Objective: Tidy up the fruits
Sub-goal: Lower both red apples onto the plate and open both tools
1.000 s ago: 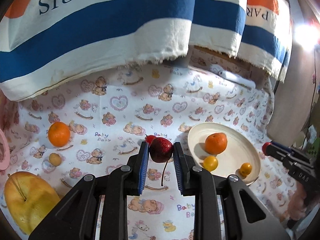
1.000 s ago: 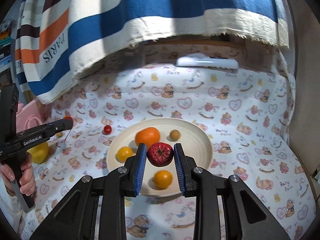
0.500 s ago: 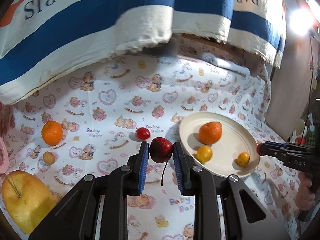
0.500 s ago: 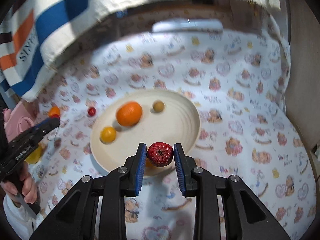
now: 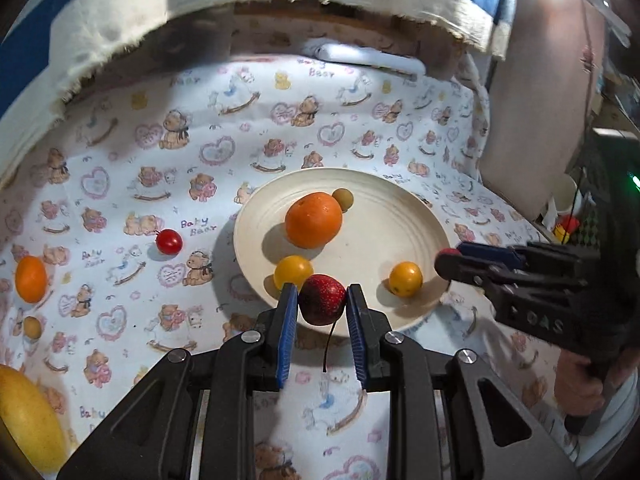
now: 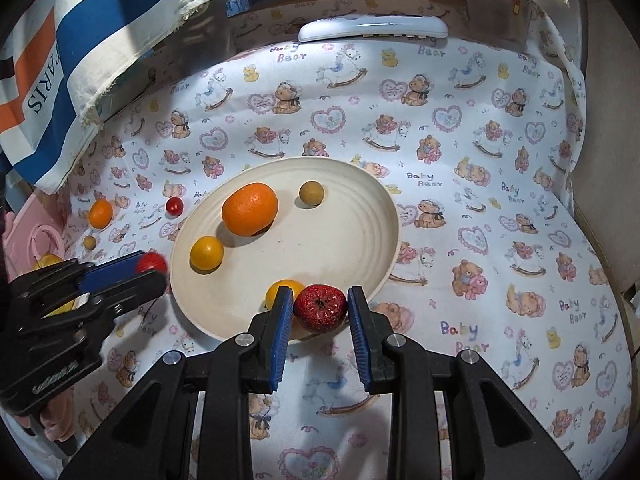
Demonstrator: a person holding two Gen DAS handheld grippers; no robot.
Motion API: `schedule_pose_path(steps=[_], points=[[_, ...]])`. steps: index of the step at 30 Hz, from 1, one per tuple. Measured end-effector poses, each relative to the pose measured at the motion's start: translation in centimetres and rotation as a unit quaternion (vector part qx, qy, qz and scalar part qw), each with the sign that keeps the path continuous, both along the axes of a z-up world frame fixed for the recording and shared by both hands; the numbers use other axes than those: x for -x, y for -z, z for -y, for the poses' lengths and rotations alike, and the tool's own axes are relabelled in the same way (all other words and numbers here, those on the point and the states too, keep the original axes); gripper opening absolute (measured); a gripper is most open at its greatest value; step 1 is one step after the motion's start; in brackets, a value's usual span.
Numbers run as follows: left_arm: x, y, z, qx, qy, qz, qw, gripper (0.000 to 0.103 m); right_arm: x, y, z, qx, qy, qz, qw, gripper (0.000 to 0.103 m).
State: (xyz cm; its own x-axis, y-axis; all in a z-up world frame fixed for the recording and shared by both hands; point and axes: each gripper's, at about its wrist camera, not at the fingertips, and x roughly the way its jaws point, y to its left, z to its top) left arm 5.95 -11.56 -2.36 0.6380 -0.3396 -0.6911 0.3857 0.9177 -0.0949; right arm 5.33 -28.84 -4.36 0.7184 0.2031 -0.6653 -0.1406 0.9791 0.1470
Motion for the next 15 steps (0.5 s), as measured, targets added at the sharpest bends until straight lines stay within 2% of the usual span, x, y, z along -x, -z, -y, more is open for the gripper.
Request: schedule_pose_path(steps=[2,15], points=[[-0.4,0.1,0.0,0.004,0.001,-0.006,1.0,0.024,0.0,0.0,0.0,0.0,0.0,0.0,1.0,0.029],[-1.4,1.3,1.8,-0.031,0.002,-0.016,0.9994,0.024,-0.3,0.1,0.0,-0.003,-0.006,-0.003,1.0,0.029]])
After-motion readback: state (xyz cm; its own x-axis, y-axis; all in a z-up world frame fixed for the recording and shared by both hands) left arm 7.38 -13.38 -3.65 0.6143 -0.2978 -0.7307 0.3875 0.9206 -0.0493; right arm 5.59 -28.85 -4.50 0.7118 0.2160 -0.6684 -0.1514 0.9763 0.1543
